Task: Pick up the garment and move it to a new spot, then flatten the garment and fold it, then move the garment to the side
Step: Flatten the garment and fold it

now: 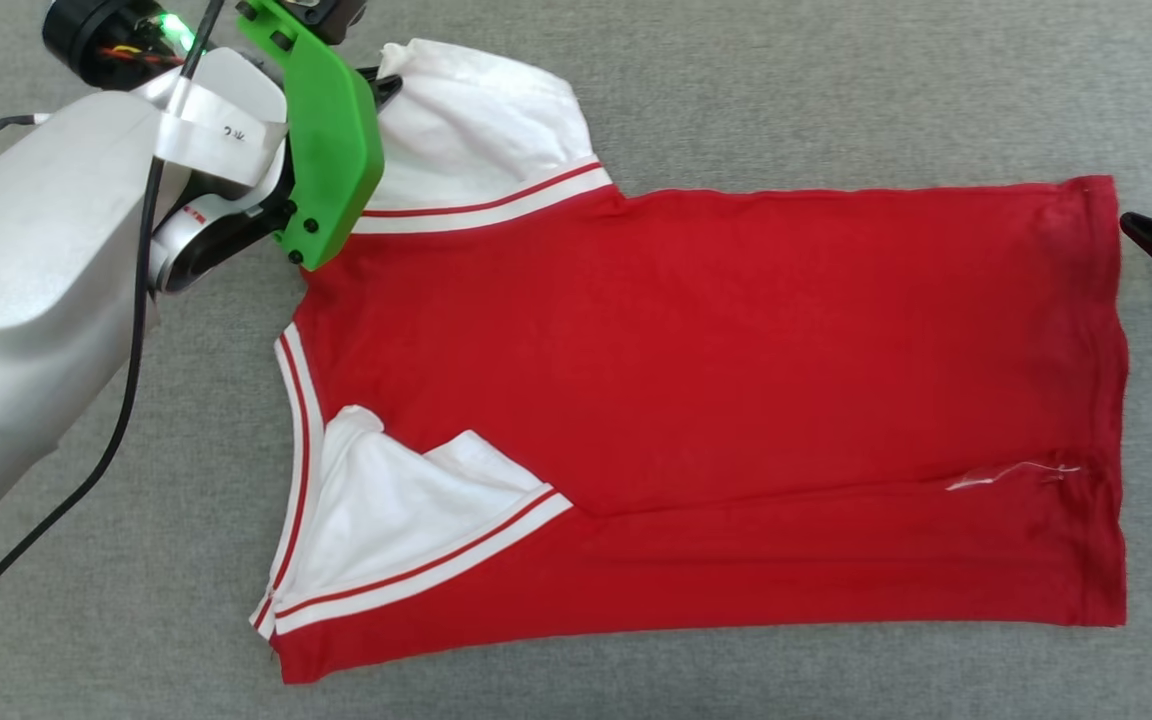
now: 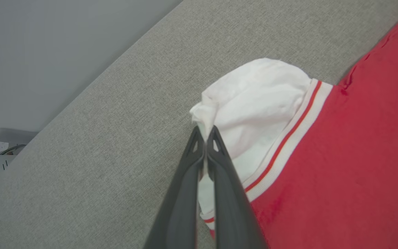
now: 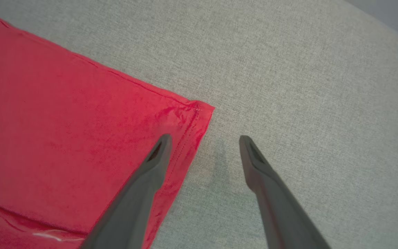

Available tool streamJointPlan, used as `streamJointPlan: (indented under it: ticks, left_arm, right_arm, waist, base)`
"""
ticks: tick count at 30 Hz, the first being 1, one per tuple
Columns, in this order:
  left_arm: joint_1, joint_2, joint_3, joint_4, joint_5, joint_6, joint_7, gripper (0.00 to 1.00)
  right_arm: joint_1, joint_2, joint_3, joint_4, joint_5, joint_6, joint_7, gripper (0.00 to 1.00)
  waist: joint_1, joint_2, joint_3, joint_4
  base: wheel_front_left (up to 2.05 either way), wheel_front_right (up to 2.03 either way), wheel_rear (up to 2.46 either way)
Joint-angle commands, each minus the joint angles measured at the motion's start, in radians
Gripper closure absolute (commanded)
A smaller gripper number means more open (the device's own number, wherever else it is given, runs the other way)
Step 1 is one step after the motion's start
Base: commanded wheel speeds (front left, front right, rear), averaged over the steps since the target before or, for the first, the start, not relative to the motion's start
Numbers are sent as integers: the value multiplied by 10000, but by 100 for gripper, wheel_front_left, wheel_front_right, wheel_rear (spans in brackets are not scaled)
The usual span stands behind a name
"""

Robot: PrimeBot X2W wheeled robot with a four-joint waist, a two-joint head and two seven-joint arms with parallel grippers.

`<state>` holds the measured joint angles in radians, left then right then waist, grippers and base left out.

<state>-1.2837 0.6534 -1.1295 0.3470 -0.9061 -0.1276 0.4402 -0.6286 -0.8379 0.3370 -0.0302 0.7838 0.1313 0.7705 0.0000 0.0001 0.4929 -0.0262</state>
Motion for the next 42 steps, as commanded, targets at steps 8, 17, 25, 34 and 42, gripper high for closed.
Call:
streamJointPlan:
  ticks: [8, 17, 25, 34, 42]
  left_arm:
    - [-457, -228, -54, -200, 247, -30, -316, 100]
    - [-520, -274, -194, -132, 315, -30, -596, 100]
    - [-153, -43, -424, 57, 408, -30, -1119, 100]
    - [1104, 358, -747, -338, 576, 191, -2003, 100]
    - [2668, 937, -1026, -1413, 527, 695, -2453, 100]
  right_arm:
    - [-1271, 684, 965, 1920, -332, -6, 669, 0]
    - [-1016, 1026, 2556, 3060, -94, -6, 578, 100]
    - [-1273, 939, 2750, 3201, 8, -6, -1163, 100]
    - [-593, 966, 2658, 3229, -195, -6, -3674, 100]
    - [863, 727, 2306, 2825, -294, -6, -4783, 100]
  waist:
    - [0, -1, 597, 492]
    - [0, -1, 704, 558]
    - [0, -1, -1, 376]
    - [0, -1, -1276, 429]
    - [0, -1, -2227, 547]
  base:
    - [0, 0, 0]
    - [0, 0, 0]
    - [0, 0, 0]
    - [0, 0, 0]
    - [0, 0, 0]
